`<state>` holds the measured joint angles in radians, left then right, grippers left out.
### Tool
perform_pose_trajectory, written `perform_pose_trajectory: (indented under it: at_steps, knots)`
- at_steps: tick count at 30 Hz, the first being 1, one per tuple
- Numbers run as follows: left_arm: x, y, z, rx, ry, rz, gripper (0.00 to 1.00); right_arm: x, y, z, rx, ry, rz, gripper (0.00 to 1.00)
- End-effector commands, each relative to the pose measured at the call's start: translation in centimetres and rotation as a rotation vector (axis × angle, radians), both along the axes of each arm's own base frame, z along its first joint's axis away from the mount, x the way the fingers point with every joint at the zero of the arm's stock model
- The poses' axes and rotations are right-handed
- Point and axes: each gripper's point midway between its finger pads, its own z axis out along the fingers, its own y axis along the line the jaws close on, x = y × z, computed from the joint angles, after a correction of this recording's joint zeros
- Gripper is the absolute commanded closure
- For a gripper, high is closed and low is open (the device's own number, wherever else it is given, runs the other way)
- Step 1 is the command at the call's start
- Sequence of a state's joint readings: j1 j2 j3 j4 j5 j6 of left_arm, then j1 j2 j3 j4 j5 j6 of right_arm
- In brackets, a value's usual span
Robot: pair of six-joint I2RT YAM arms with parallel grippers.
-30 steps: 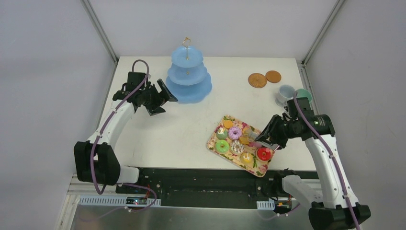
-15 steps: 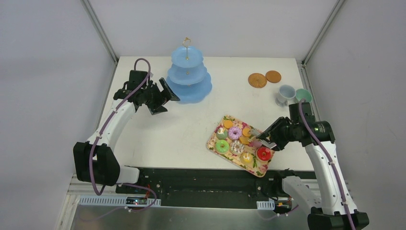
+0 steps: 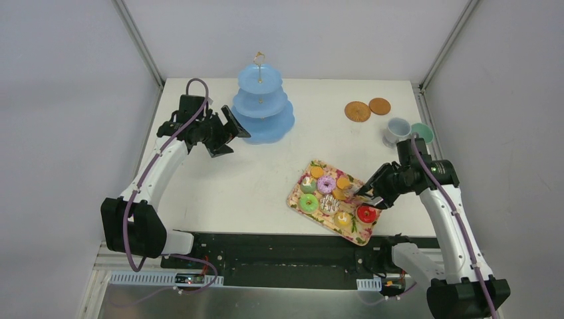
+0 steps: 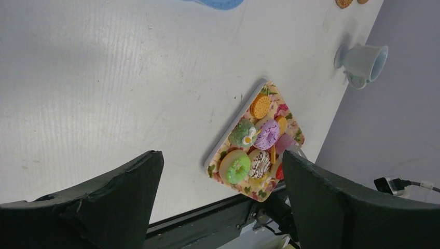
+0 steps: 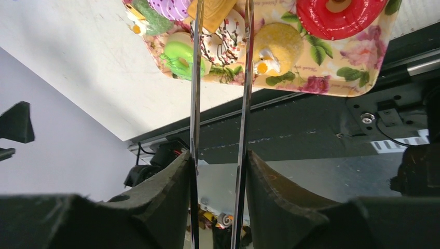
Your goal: Serve the afternoon tea
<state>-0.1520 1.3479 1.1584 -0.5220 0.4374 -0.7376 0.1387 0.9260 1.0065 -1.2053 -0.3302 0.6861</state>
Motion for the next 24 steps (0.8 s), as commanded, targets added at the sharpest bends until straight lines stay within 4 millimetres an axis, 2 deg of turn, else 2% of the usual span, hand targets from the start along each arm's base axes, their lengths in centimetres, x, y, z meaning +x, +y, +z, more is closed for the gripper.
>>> perform_pose_trajectory:
  at_steps: [1, 8, 12, 13, 20, 24]
  knots:
    - [-0.2, -0.8, 2.2, -0.027, -0.042, -0.018, 0.11, -1.7, -0.6, 1.4, -0.035, 0.018, 0.108, 0.57]
    - [0.6, -1.1, 2.5, -0.044, -0.062, -0.005, 0.12, -4.9, -0.8, 2.2, -0.034, 0.092, 0.183, 0.58]
    - [0.8, -1.2, 2.2, -0.040, -0.056, -0.007, 0.11, -5.3, -0.4, 2.7, -0.015, 0.074, 0.197, 0.60]
    - [0.9, -1.3, 2.1, -0.041, -0.056, -0.006, 0.11, -5.2, -0.4, 2.7, -0.021, 0.075, 0.200, 0.61]
    - [1.5, -1.7, 2.5, -0.052, -0.067, -0.003, 0.11, -1.3, -4.7, 2.9, -0.308, -0.003, 0.186, 0.58]
    - [1.7, -1.7, 2.6, -0.048, -0.068, -0.005, 0.11, 0.0, -5.6, 3.0, -0.375, -0.014, 0.186, 0.57]
